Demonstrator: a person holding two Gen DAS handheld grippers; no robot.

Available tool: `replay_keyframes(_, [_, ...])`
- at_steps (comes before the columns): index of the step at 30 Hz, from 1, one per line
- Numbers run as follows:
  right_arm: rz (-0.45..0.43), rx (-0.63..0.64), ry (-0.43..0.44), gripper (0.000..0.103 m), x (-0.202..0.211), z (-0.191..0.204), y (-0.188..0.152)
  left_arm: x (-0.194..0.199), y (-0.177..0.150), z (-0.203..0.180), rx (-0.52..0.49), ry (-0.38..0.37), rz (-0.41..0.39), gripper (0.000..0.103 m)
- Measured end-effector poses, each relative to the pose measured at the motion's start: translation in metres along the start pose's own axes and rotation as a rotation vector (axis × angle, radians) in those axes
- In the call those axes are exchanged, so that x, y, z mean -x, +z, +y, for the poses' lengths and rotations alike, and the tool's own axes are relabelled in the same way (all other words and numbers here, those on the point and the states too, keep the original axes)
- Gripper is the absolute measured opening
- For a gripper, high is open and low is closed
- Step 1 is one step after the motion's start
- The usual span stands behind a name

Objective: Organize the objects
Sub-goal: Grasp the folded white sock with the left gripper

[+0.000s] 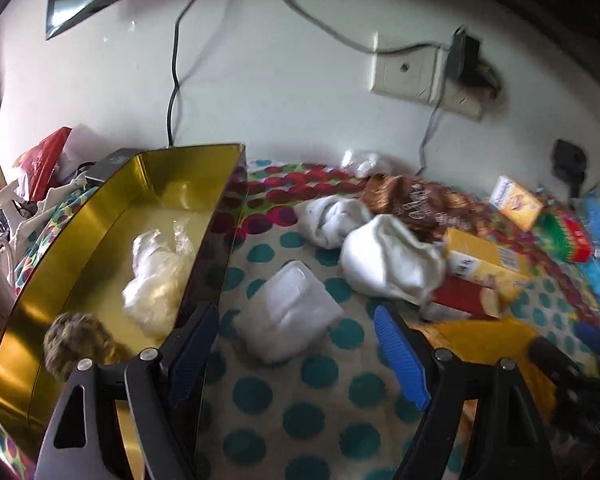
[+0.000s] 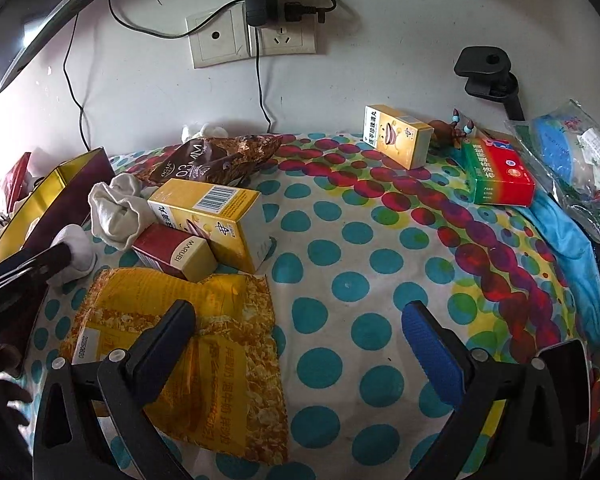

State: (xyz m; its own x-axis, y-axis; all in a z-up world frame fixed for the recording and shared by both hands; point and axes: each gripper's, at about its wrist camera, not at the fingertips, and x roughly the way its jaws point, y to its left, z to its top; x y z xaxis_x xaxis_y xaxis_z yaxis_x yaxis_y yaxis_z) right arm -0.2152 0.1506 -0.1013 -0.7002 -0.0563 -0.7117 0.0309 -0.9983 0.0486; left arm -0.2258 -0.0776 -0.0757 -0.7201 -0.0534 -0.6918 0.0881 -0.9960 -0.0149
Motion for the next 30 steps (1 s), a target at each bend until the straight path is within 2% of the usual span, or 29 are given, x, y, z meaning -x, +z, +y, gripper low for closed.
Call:
replay_keyframes(1, [-0.001, 0.001, -0.001, 0.103, 0.0, 0.0, 0.0, -0.007, 0.003, -0.004, -0.02, 0.035, 0.012, 0.082])
replay_keyframes(6, [0.001, 0.004, -0.001, 0.103, -0.002, 0.001, 0.002, -0.032, 0.01, -0.014, -0.05, 0.118, 0.039, 0.082])
replay_keyframes(9, [0.0, 0.01, -0.005, 0.103, -0.002, 0.002, 0.002, -0.038, 0.011, -0.021, -0.069, 0.113, 0.044, 0.082])
replay_keyframes(12, [0.001, 0.016, -0.006, 0.103, -0.003, 0.004, 0.002, -0.047, 0.01, -0.029, -0.106, 0.146, 0.076, 0.082])
replay_keyframes(16, [-0.004, 0.027, -0.022, 0.103, -0.002, 0.007, 0.002, -0.047, 0.01, -0.028, -0.105, 0.138, 0.077, 0.079])
replay_keyframes(17, [-0.006, 0.03, -0.028, 0.103, -0.002, 0.007, 0.002, -0.044, 0.009, -0.026, -0.099, 0.138, 0.07, 0.075])
replay_keyframes(18, [-0.007, 0.033, -0.031, 0.103, -0.002, 0.008, 0.002, -0.042, 0.009, -0.023, -0.092, 0.165, 0.063, 0.057])
replay_keyframes(19, [-0.009, 0.037, -0.037, 0.103, -0.002, 0.009, 0.002, -0.038, 0.009, -0.019, -0.078, 0.185, 0.048, 0.044])
replay_keyframes(23, [-0.014, 0.047, -0.051, 0.103, -0.001, 0.011, 0.002, -0.024, 0.005, -0.01, -0.036, 0.128, 0.037, 0.043])
replay_keyframes(26, [-0.015, 0.053, -0.056, 0.103, -0.001, 0.012, 0.002, -0.011, -0.003, -0.012, -0.046, 0.095, 0.007, 0.039])
replay_keyframes(30, [-0.013, 0.05, -0.051, 0.103, -0.001, 0.011, 0.002, 0.014, -0.012, -0.002, 0.006, 0.029, -0.037, 0.038])
